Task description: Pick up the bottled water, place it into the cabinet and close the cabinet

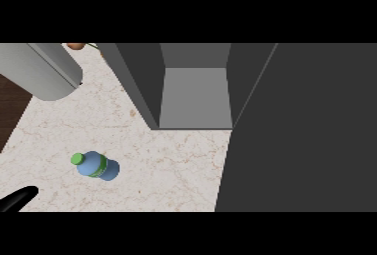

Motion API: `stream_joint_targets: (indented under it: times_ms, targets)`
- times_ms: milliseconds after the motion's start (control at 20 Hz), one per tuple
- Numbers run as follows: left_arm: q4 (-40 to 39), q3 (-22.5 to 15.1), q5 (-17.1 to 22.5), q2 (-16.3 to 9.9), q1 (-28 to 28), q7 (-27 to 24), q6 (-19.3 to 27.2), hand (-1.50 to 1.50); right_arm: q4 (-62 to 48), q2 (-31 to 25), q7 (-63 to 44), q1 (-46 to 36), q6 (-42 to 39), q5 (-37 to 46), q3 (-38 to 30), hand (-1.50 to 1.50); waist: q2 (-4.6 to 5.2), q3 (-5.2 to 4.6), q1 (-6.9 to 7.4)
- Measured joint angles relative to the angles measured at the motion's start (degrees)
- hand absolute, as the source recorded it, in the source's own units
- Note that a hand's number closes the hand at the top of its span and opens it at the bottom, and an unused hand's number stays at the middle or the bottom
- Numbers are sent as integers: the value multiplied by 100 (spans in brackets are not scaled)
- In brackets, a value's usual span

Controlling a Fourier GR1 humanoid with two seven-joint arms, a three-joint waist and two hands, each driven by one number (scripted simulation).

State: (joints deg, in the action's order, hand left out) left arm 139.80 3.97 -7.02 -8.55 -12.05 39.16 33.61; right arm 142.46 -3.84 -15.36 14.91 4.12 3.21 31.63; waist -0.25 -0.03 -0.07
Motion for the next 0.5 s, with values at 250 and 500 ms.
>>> stream_joint_targets:
  times_ms: [250, 500]
  targets:
    - [-254, -50, 14, 130, -61, -406, -93, -150, -12, -93, -98, -124, 169, 86, 114, -150, 5, -1, -11]
    - [-714, 1, 135, 307, -61, -948, -176, -150, 13, -198, -188, -229, 327, 136, 239, -150, 6, -3, -23]
